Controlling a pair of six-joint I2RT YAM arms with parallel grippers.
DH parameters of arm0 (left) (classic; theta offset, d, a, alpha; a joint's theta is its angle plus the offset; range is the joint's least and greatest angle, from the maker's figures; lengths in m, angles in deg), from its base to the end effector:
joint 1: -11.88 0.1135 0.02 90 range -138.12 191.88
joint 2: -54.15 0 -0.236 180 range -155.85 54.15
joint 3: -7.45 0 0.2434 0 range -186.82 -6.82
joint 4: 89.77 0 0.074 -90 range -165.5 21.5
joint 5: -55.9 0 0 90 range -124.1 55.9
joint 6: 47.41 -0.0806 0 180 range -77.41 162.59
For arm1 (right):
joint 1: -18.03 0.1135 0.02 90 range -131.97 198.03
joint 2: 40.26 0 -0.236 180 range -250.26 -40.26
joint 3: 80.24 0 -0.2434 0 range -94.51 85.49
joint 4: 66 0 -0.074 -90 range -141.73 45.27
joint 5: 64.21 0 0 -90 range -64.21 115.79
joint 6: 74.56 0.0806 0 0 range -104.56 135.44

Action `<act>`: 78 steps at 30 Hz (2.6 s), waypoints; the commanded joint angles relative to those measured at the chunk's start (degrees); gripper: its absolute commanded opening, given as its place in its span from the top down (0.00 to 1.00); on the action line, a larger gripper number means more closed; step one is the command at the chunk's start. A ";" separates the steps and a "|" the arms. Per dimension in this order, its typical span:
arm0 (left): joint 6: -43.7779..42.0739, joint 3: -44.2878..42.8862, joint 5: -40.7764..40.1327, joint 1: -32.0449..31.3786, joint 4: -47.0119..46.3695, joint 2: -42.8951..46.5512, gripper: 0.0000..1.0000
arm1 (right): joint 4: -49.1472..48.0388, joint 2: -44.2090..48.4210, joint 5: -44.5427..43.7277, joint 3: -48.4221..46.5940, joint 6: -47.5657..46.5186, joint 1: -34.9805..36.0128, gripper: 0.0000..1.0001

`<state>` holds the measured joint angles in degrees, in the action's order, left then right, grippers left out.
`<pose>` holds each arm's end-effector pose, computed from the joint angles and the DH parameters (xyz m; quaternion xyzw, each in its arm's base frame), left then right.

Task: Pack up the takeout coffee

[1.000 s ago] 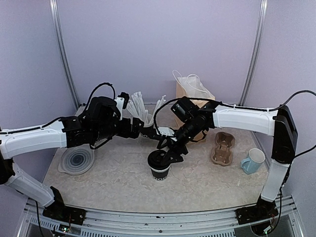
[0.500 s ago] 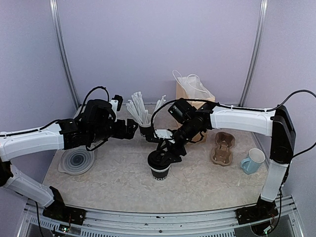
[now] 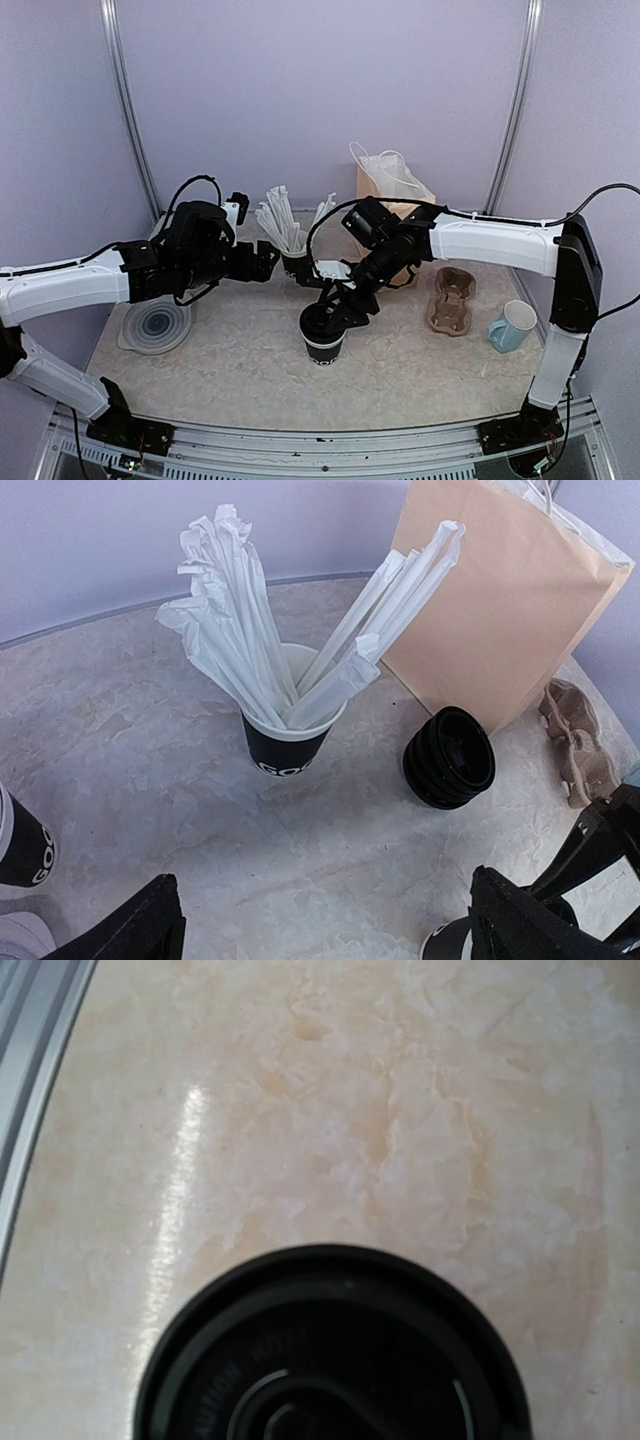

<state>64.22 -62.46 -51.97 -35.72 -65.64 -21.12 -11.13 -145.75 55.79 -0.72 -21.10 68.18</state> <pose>0.2432 -0.2296 0.2448 0.1155 0.8491 -0.1723 0.4858 0.2239 0.3311 0.1953 -0.6891 0.6322 0.2779 0.2196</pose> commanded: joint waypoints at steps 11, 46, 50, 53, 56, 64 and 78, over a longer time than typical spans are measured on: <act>-0.09 0.00 2.40 0.36 -0.25 0.37 0.05 | 2.13 3.56 1.77 1.64 1.45 0.83 0.36; 0.06 1.40 4.03 0.33 -0.19 -0.54 0.05 | 2.88 -2.06 2.07 -2.23 3.70 0.83 0.36; 0.08 1.40 4.90 0.38 -0.16 -0.75 0.06 | 1.73 -0.84 1.61 -2.25 3.87 0.83 0.36; 0.13 1.41 5.19 0.36 -0.20 -0.98 0.06 | 1.71 -1.12 1.47 -2.12 3.85 0.83 0.36; 0.17 1.41 5.42 0.32 -0.19 -1.16 0.06 | 1.85 -1.61 1.67 -1.65 3.87 0.83 0.36; 0.55 1.89 5.83 0.39 0.10 -1.14 0.06 | 2.40 -2.73 2.26 -1.33 3.75 0.83 0.34; 8.17 4.42 16.36 1.45 0.06 -3.12 0.16 | -1.33 -0.48 1.66 0.61 5.94 0.83 0.35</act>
<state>70.07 -58.96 -39.84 -34.53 -65.05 -23.68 -11.33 -147.35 58.65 -1.21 -16.31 68.22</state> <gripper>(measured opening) 0.847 0.684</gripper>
